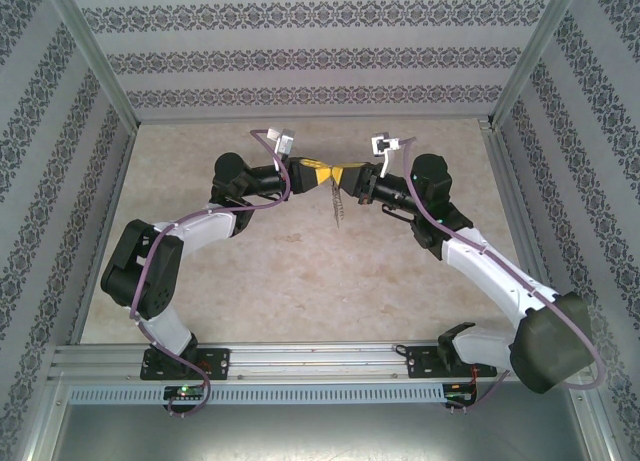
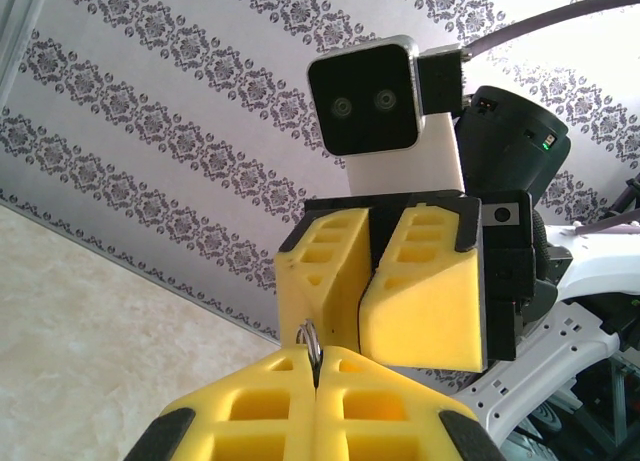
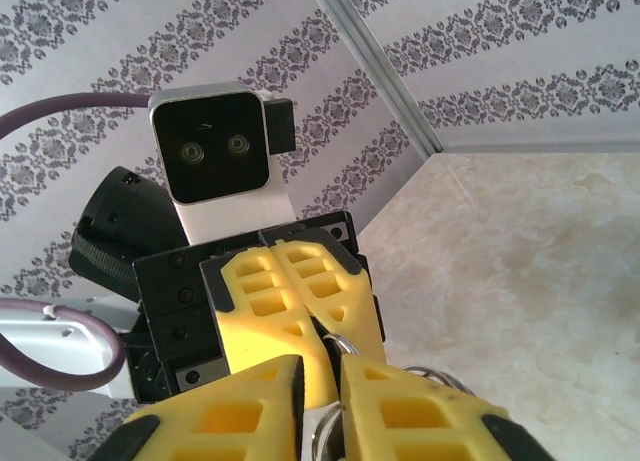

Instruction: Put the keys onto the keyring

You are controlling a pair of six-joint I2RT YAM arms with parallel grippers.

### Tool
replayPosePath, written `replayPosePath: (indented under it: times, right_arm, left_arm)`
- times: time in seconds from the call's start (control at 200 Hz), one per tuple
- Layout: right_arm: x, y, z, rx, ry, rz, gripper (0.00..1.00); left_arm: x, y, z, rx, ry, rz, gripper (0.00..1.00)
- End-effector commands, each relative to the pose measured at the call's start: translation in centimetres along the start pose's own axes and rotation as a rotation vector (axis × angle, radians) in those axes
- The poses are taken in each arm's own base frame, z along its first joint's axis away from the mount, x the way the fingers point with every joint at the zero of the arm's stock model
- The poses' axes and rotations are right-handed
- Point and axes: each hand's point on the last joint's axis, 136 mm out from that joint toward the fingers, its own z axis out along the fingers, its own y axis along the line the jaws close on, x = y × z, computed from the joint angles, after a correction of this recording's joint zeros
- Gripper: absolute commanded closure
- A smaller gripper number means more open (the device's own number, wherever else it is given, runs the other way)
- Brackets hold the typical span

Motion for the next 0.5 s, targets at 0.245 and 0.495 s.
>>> replayPosePath:
  times: [0.245, 0.495]
  right_arm:
    - [-1.8, 0.1, -1.6, -0.004, -0.067, -0.018, 0.78]
    - [-1.3, -0.3, -1.3, -0.007, -0.06, 0.004, 0.78]
  left_arm:
    - [-1.1, -1.8, 0.3, 0.049, -0.03, 0.073, 1.0]
    - [-1.2, -1.8, 0.3, 0.05, -0.035, 0.074, 1.0]
